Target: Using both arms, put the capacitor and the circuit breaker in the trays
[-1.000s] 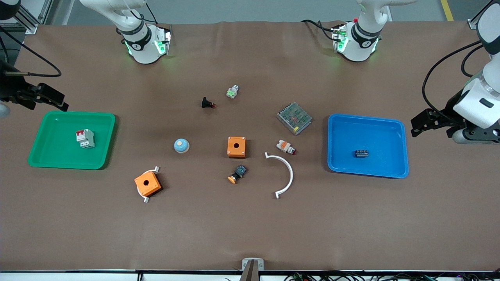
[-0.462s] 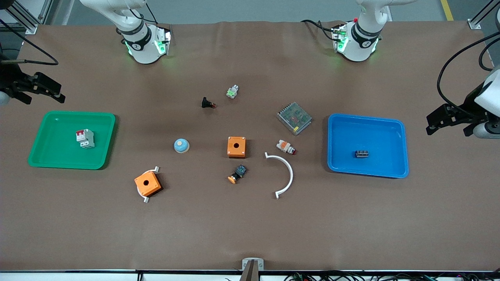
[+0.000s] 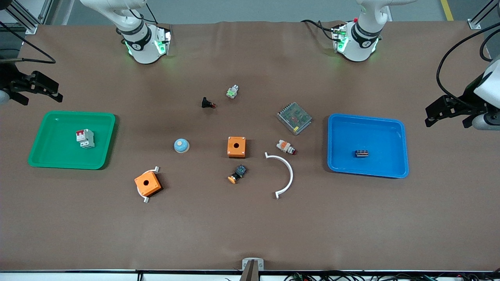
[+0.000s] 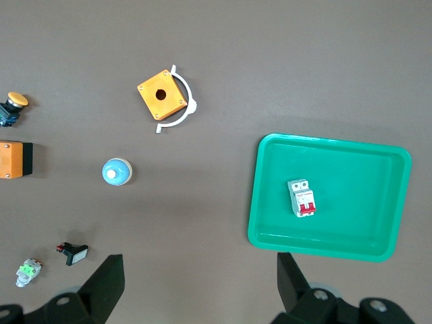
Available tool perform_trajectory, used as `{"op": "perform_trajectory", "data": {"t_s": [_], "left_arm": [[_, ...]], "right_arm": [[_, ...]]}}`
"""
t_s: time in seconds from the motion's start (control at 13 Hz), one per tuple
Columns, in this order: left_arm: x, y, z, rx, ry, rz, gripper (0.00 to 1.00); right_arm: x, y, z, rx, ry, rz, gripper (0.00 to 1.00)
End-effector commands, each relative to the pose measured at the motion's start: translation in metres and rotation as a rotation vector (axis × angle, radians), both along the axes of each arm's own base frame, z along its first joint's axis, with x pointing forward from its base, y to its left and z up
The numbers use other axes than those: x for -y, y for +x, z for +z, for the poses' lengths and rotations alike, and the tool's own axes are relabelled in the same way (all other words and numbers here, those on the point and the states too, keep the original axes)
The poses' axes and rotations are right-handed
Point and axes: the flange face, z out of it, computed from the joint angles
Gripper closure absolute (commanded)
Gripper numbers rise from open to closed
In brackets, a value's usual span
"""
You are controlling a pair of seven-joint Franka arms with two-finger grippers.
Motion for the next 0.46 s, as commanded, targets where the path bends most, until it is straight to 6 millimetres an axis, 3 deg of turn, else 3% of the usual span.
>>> {"op": "perform_trajectory", "data": {"t_s": [0.0,0.38], "left_arm": [[0.0011,-0.0038,0.0037,-0.003,0.021,0.009,0.0],[0.0014,-0.0038,0.0044,-0.002,0.018,0.012,0.0]], "right_arm": [[0.002,-0.0079,0.0047,0.004,-0.011,0.013,0.0],[0.0011,-0.0078,0.004,-0.009,-0.01,0.013,0.0]]}}
